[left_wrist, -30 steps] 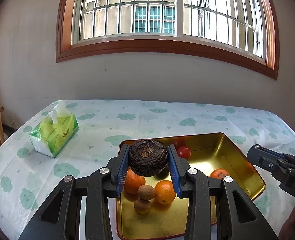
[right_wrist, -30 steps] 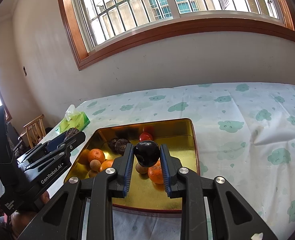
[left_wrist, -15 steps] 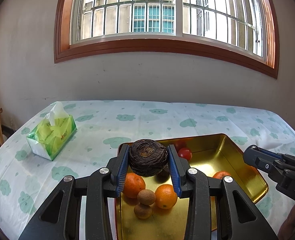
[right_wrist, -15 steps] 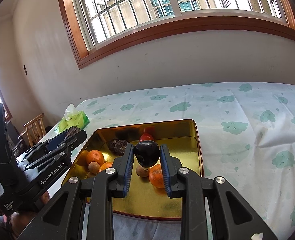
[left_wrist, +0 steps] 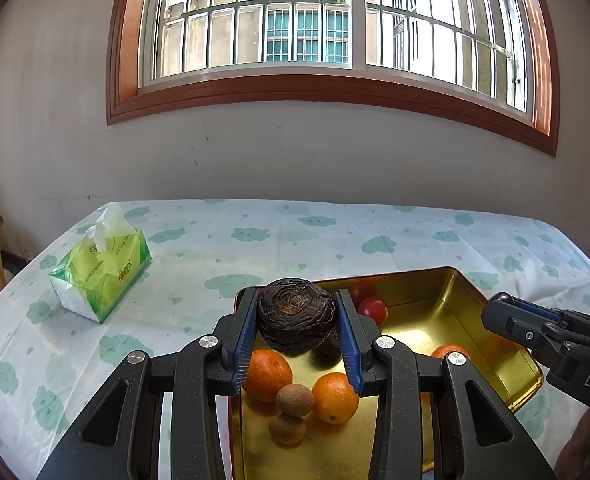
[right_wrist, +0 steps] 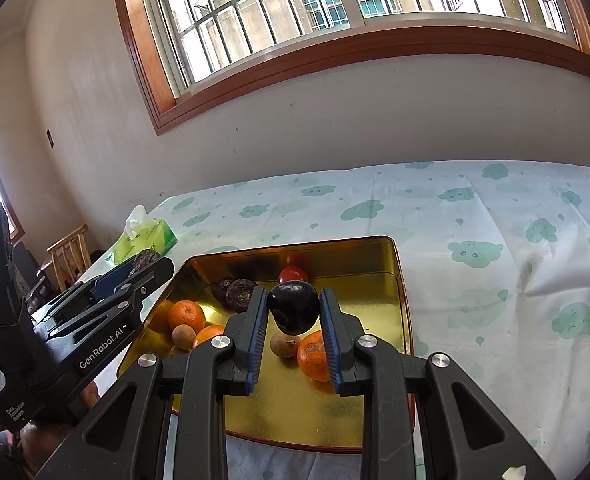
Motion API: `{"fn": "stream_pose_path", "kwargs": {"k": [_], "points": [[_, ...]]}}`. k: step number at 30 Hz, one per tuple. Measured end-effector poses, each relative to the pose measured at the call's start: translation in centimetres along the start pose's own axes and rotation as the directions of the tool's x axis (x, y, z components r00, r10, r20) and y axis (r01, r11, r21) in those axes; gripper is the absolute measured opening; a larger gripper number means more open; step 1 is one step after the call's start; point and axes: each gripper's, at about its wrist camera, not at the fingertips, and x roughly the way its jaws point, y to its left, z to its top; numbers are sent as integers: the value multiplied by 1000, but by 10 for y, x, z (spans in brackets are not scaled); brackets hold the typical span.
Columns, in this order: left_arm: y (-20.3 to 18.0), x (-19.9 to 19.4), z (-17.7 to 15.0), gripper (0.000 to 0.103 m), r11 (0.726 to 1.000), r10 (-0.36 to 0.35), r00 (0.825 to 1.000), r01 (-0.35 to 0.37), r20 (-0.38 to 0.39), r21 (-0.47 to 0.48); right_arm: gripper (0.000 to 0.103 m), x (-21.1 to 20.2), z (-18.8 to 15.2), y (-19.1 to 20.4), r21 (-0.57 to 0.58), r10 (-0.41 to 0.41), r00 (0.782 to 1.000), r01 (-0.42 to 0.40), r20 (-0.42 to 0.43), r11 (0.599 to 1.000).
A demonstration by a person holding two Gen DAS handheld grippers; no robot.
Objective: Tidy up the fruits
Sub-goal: 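Lower the held dark fruits into the tin with both grippers, then open both grippers to release the dark fruits into the tin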
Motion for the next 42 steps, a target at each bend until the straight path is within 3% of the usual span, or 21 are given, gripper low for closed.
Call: {"fn": "stream_pose_path", "kwargs": {"k": [25, 27, 29, 30, 33, 35, 42], "points": [[-1, 13, -2, 40, 1000, 2, 1000, -2, 1, 9, 24, 14, 2, -5, 1, 4, 1000, -4, -11, 1000], [-1, 12, -3, 46, 1000, 8, 1000, -9, 11, 16, 25, 15, 2, -5, -2, 6, 1000, -7, -12, 1000], [-1, 11, -3, 71, 999, 27, 999, -27, 26, 21, 26, 16, 2, -4, -6, 11, 1000, -11, -14, 1000], [-1, 9, -3, 75, 999, 35, 999, -36, 38, 19, 27, 16, 1, -4, -9, 8, 1000, -9, -11, 1000], [0, 5, -3, 80, 999, 30, 998, -31, 61, 18, 27, 14, 2, -2, -19, 5, 1000, -5, 6, 1000], [0, 6, -3, 90, 999, 30, 998, -31, 54, 21, 30, 13, 3, -1, -24, 0, 1000, 0, 19, 1000], [-1, 8, -6, 94, 999, 26, 999, -27, 36, 27, 38, 4, 6, 1, -28, -1, 998, 3, 57, 1000]]}}
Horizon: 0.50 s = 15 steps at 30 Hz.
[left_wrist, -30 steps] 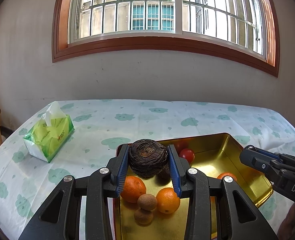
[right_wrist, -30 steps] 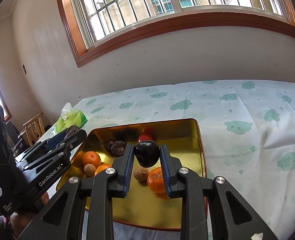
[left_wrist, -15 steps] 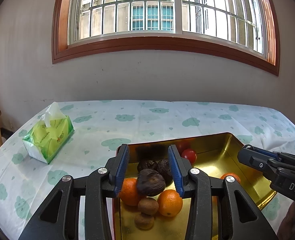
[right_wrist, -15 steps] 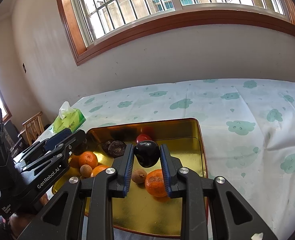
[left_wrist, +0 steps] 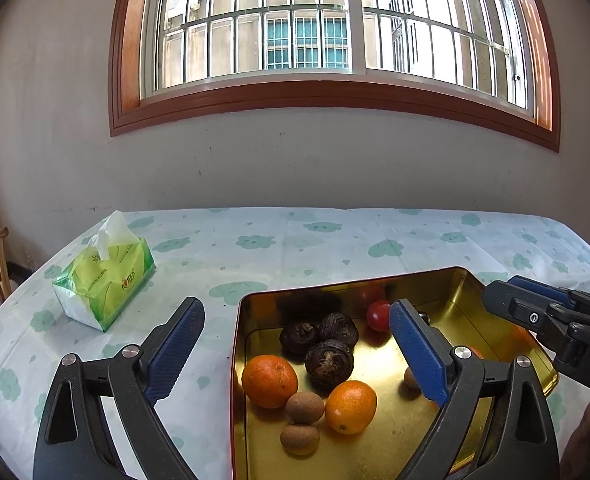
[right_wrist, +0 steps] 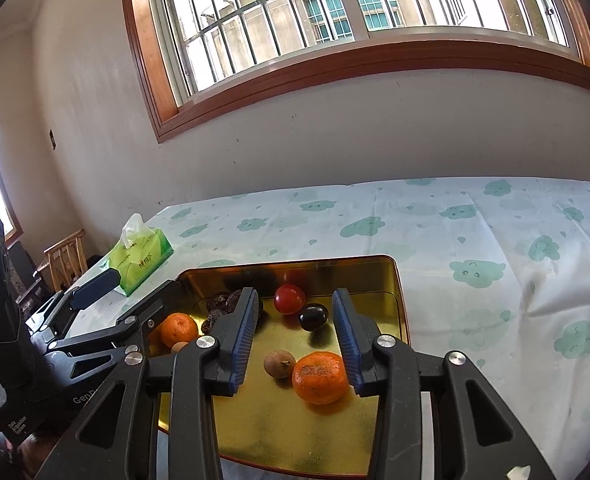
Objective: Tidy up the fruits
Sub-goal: 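Open both grippers to release the dark fruits into the tin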
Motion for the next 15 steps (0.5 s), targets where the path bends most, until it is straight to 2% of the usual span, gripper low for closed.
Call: {"fn": "stream_pose_path", "kwargs": {"k": [15], "points": [[3, -4, -1, 97, 1000, 23, 1000, -23, 3, -1, 43, -7, -2, -1, 2, -19, 1000, 19, 17, 1000]]}}
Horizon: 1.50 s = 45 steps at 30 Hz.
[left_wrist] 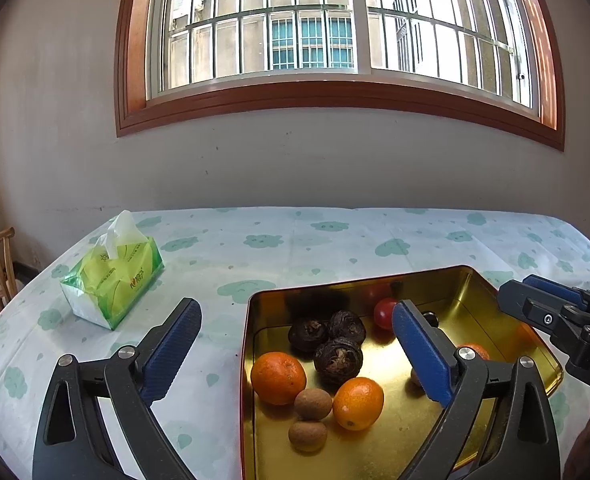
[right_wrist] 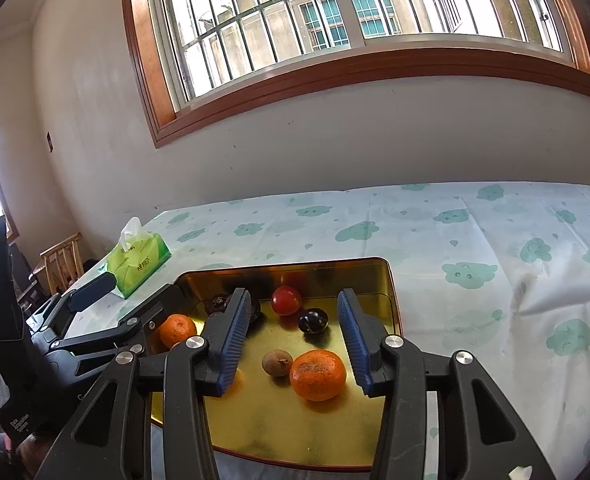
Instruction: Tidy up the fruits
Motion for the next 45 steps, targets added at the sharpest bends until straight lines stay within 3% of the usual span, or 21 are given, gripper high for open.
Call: {"fn": "stream_pose_path", "kwargs": {"k": [9, 22, 31, 40, 45], "points": [[0, -12, 1, 103, 1000, -15, 1000, 15, -1, 26, 43, -11, -3, 1, -12, 6, 1000, -6, 1, 1000], [3, -72, 12, 103, 997, -70, 997, 71, 42, -13, 44, -62, -5, 18, -46, 0, 999, 2, 46, 999], [8, -124, 10, 103, 999, -12, 995, 16, 95, -46, 67, -105, -17, 48, -102, -87, 988, 100, 130, 990], [10, -174, 11, 103, 998, 30, 987, -21, 161, -61, 79, -144, -26, 68, -107, -110, 978, 130, 175, 986], [12, -200, 12, 103, 996, 49, 978, -33, 204, -77, 80, -163, -26, 77, -109, -118, 972, 142, 202, 984]]}}
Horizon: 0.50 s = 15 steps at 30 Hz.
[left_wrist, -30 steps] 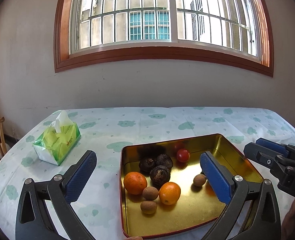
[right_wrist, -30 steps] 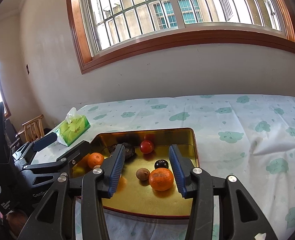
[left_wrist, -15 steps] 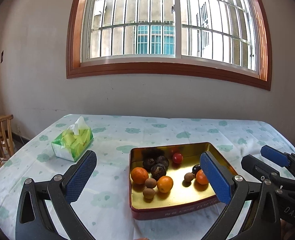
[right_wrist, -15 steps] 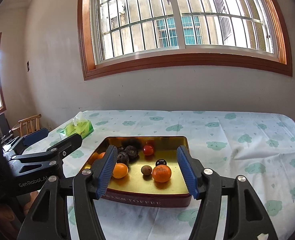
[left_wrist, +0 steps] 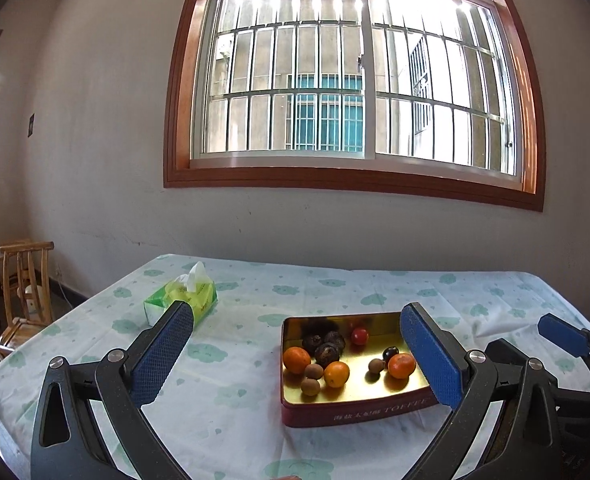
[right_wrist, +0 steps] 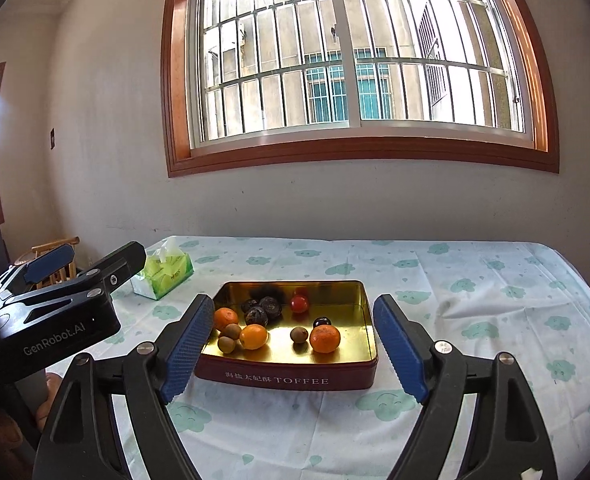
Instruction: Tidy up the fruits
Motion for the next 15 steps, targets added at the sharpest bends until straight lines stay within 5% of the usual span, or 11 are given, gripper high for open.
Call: {"fn": "stream_pose_path", "kwargs": {"k": [15], "points": [[10, -43, 12, 103, 1000, 4, 997, -1, 73, -31, 88, -42, 12, 13, -33, -5, 996, 8, 84, 999]]}}
